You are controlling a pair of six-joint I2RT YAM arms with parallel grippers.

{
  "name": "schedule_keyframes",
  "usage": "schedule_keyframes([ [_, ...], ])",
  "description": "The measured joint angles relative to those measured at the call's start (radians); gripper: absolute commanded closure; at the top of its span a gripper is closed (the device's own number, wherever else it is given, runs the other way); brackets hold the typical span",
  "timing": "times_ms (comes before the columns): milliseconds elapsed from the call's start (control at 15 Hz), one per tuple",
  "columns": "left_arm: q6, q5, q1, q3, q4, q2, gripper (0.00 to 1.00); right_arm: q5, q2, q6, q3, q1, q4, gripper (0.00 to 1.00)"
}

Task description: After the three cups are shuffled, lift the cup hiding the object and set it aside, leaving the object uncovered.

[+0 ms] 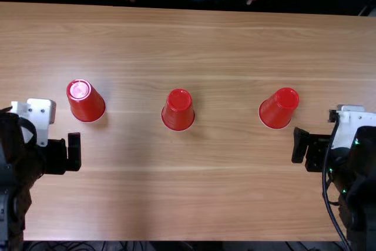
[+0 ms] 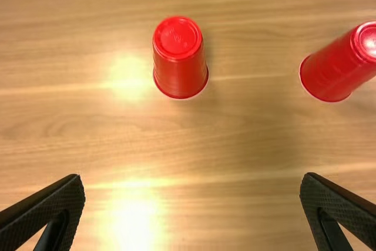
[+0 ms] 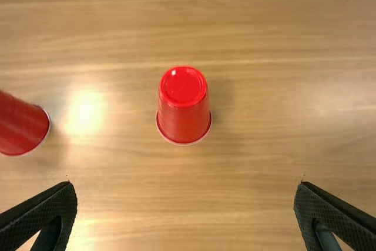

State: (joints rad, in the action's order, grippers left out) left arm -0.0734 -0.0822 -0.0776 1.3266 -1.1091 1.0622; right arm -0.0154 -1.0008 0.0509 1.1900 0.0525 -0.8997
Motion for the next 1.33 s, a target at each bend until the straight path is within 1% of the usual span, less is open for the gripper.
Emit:
schedule_keyframes([
  [267,-0.001,0.002,0.006,0.023,-0.043,0.096,0.00,-0.002,-0.122,-0.001,0.015,0.000,-0.046,0.00],
  [400,-0.001,0.004,0.013,0.023,-0.068,0.137,0.00,-0.003,-0.187,0.000,0.062,0.000,-0.078,0.00],
  [600,-0.001,0.003,0.013,0.023,-0.071,0.162,0.00,-0.003,-0.272,-0.002,0.093,0.000,-0.101,0.00],
  [867,0.000,0.003,0.013,0.025,-0.071,0.175,0.00,-0.003,-0.348,-0.002,0.135,0.000,-0.088,0.00],
  [1000,-0.001,0.003,0.013,0.028,-0.070,0.175,0.00,-0.003,-0.417,-0.004,0.161,0.000,-0.063,0.00],
  [1333,-0.001,0.004,0.013,0.028,-0.071,0.175,0.00,-0.003,-0.558,-0.004,0.163,0.000,0.130,0.00],
])
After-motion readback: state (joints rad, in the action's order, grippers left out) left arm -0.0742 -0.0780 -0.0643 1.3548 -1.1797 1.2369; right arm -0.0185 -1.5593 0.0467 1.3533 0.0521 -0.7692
